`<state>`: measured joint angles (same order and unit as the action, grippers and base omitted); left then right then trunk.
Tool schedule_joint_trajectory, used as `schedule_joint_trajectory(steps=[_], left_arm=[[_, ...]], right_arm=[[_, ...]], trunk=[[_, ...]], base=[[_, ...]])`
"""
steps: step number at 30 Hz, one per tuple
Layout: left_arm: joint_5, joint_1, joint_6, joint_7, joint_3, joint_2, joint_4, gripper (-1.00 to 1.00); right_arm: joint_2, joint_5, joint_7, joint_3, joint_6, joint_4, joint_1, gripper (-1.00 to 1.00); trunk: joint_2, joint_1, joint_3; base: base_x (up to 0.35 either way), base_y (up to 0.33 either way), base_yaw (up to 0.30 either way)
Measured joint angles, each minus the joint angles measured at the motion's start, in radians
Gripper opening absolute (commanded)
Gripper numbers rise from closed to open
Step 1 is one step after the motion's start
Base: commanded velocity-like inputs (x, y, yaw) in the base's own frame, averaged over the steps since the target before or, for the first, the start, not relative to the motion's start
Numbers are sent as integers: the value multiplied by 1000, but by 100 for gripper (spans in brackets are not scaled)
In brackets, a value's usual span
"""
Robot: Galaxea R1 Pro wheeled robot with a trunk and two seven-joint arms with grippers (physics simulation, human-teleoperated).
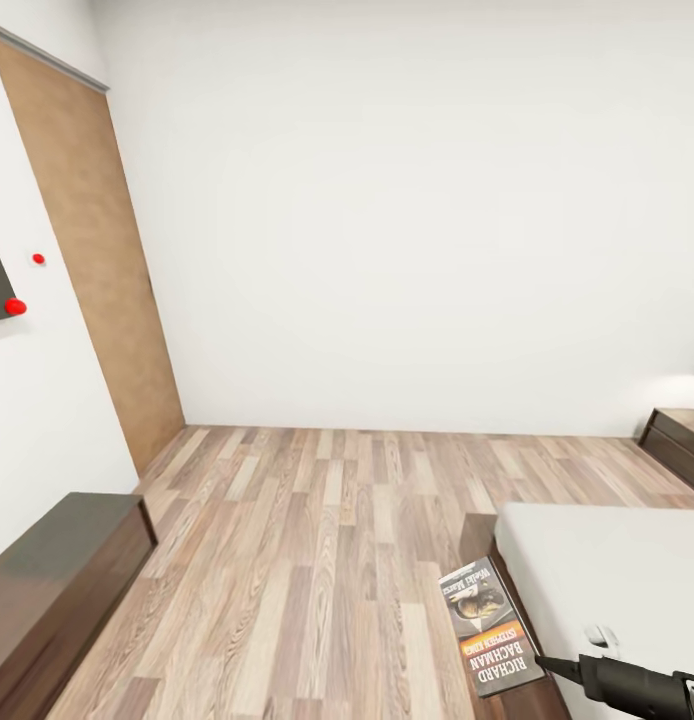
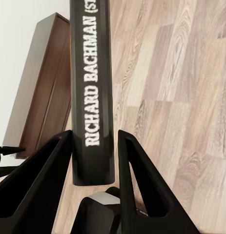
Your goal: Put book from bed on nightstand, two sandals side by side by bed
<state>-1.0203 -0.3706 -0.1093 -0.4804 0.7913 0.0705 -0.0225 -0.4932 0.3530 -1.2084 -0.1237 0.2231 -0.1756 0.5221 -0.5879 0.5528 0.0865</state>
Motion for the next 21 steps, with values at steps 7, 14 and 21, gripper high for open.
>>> schedule_joint_trajectory(steps=[7,14,21], left_arm=[[0,0,0,0,1,0,0,100],[0,0,0,0,1,0,0,100],[0,0,0,0,1,0,0,100]], right_arm=[[0,0,0,0,0,0,0,-100],[0,0,0,1,0,0,0,-100],[0,0,0,0,0,0,0,-100]], trunk=[[0,0,0],[0,0,0],[0,0,0]], base=[[334,0,0],[334,0,0],[333,0,0]])
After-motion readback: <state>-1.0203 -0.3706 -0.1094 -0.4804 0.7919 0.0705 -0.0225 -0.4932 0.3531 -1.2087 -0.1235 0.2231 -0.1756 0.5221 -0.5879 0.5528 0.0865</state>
